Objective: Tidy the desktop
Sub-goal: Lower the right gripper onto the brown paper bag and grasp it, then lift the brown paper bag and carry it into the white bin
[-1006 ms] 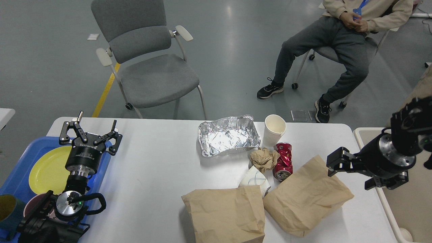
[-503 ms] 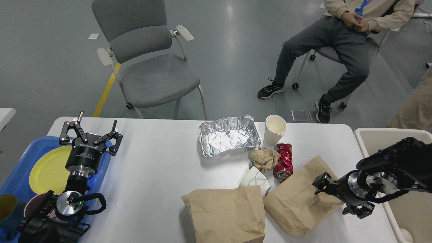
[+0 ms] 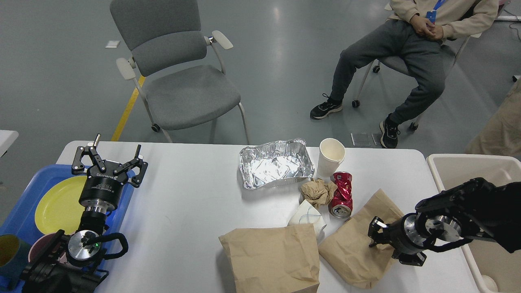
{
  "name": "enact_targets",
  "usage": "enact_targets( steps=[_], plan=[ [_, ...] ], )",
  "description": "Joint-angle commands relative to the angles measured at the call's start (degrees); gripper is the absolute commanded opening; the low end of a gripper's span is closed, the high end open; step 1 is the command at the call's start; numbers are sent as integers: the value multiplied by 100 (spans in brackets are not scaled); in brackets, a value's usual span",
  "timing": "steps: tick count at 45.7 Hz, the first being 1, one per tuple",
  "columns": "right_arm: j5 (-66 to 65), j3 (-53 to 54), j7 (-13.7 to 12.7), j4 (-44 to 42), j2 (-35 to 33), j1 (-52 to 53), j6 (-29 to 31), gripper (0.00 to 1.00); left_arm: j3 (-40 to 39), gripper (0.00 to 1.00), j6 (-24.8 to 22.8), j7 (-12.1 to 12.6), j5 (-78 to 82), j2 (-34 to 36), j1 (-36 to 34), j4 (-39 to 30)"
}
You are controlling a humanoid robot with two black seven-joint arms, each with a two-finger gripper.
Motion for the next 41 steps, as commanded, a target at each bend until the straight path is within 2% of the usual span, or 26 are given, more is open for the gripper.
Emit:
enact_targets(
  steps=[1, 7, 30, 41],
  plan=[
    [-8, -2, 9, -8, 23, -77, -185, 0, 2, 96, 1, 0, -3, -2, 0, 0],
    [-8, -10, -9, -8, 32, -200, -493, 0, 2, 96, 1, 0, -3, -2, 0, 0],
    [1, -54, -62, 62, -29, -121, -475, 0, -6, 96, 1, 0, -3, 7, 0, 0],
    [-26, -449, -158, 422, -565, 652, 271, 0, -6, 96, 1, 0, 5, 7, 0, 0]
  ],
)
